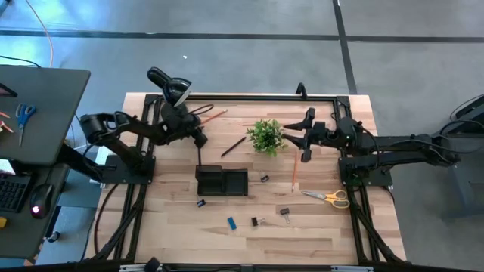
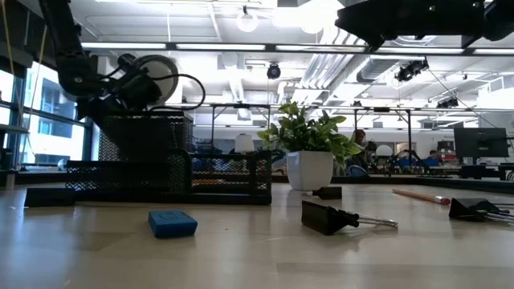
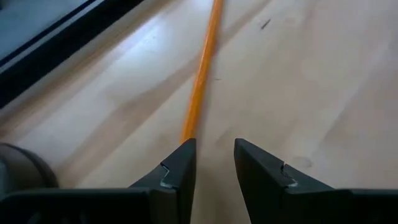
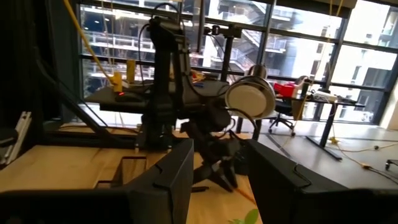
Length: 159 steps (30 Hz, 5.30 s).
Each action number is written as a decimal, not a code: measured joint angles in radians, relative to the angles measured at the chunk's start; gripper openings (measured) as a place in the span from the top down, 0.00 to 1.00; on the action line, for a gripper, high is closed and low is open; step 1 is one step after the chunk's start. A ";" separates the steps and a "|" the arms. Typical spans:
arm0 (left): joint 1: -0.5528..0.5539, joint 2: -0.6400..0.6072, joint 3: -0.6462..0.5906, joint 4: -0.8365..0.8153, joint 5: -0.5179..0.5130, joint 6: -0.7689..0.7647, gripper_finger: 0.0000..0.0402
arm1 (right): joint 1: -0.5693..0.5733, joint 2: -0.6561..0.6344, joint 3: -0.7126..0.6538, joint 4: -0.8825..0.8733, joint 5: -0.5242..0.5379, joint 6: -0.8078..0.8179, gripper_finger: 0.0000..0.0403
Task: Pick and place office supplies into organizer
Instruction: Put the orange pencil into the black desk organizer
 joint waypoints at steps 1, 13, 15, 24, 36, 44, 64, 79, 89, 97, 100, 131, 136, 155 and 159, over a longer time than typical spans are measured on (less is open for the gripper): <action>0.000 0.003 0.004 0.000 0.001 -0.004 0.75 | 0.005 0.000 0.000 0.000 0.000 0.000 0.65; 0.001 0.000 0.101 -0.209 0.197 -0.012 0.75 | 0.013 0.000 0.000 -0.060 0.060 0.000 0.65; 0.001 -0.002 0.117 -0.242 0.204 0.001 0.75 | 0.013 0.000 0.000 -0.061 0.060 0.005 0.65; 0.000 -0.040 0.133 -0.258 0.147 0.037 0.75 | 0.014 0.000 0.000 -0.084 0.060 0.007 0.65; -0.002 -0.010 0.124 -0.198 0.006 0.042 0.75 | 0.014 0.000 0.000 -0.121 0.060 0.053 0.65; -0.008 0.034 0.128 -0.175 -0.019 -0.013 0.79 | 0.014 0.000 0.000 -0.120 0.059 0.068 0.65; -0.006 0.029 0.132 -0.251 0.050 0.005 0.96 | 0.014 0.000 0.000 -0.114 0.071 0.024 0.65; -0.007 -0.110 0.125 -0.327 0.361 -0.040 1.00 | 0.014 0.000 0.000 -0.082 0.071 -0.001 0.65; -0.068 -0.263 0.127 -0.316 0.489 -0.076 1.00 | 0.014 0.000 0.000 -0.065 0.053 0.003 0.65; -0.144 -0.298 0.117 -0.403 0.389 0.073 0.99 | 0.014 0.000 0.000 -0.066 0.012 0.032 0.65; -0.168 -0.283 0.081 -0.370 0.301 0.094 0.96 | 0.014 0.000 0.000 -0.066 -0.001 0.048 0.65; -0.171 0.117 0.060 0.031 0.149 0.019 0.71 | 0.013 0.000 0.000 -0.068 0.000 0.003 0.65; -0.171 0.130 0.062 0.037 0.148 0.005 0.90 | 0.013 0.000 0.000 -0.070 0.000 0.003 0.65; -0.169 0.135 0.053 0.160 0.228 -0.102 0.99 | 0.013 0.000 0.000 -0.100 0.005 -0.004 0.65; -0.170 0.129 0.055 0.199 0.285 -0.117 0.99 | 0.012 0.000 0.000 -0.146 0.051 0.003 0.65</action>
